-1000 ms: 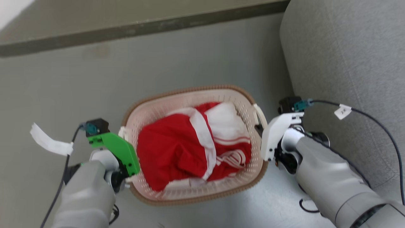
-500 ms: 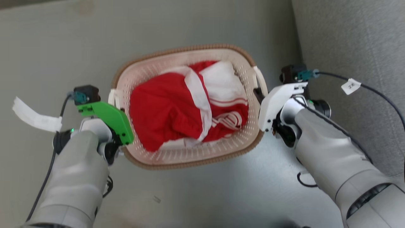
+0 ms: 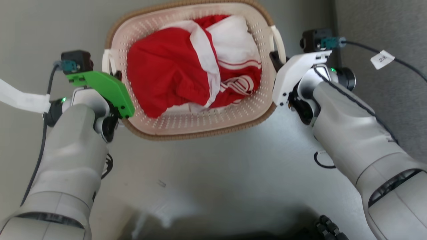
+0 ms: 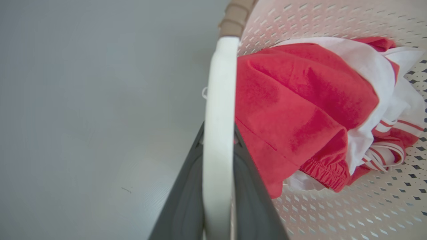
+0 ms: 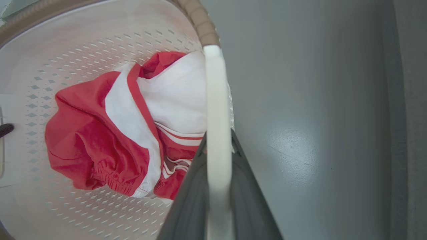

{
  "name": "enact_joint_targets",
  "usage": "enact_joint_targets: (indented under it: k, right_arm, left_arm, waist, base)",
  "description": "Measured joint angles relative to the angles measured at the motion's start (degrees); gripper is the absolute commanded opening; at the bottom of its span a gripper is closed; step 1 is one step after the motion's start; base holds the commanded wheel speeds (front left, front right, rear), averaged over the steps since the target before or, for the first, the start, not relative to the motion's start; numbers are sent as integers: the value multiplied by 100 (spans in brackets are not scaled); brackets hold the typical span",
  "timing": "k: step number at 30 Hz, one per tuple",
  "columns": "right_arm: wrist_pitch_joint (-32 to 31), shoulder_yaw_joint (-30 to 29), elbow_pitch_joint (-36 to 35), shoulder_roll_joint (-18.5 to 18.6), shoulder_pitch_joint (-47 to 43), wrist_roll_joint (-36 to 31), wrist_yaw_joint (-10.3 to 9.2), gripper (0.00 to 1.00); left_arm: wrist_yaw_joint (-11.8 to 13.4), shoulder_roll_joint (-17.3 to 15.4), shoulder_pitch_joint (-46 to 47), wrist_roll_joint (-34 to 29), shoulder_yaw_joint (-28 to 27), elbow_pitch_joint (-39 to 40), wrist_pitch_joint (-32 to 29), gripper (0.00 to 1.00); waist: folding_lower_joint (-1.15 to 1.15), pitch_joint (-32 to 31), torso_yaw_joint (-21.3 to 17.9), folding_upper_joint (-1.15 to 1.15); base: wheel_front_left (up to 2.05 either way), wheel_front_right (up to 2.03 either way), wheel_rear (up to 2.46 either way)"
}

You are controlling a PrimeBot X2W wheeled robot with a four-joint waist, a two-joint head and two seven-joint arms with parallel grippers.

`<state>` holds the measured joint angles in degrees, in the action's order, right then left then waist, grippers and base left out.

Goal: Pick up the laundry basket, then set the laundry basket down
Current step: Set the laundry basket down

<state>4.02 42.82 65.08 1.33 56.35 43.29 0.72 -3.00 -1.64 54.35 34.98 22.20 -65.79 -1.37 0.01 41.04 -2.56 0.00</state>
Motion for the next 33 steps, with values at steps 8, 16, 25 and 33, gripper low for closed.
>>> enact_joint_targets:
  k: [8, 16, 25, 33]
  right_arm:
    - [146, 68, 20, 14, 365, -126, -43, 0]
    - [253, 49, 92, 8, 544, -125, -82, 0]
    - [308, 35, 190, -7, 687, -122, -88, 0]
    - [339, 34, 250, -21, 793, -113, -88, 0]
  left_arm:
    - [0, -36, 311, -37, -20, 7, 196, 0]
    - [-1, -45, 495, -63, -9, -20, 345, 0]
    - [-14, -45, 648, -135, 32, -87, 447, 0]
    - [-56, -41, 747, -148, 47, -174, 503, 0]
  waist:
    - [0, 508, 71, 0]
    - [0, 853, 113, 0]
    - [-1, 1097, 116, 0]
    - [0, 1248, 110, 0]
  base:
    - [0, 0, 0]
    - [0, 0, 0]
    - [0, 0, 0]
    - [0, 0, 0]
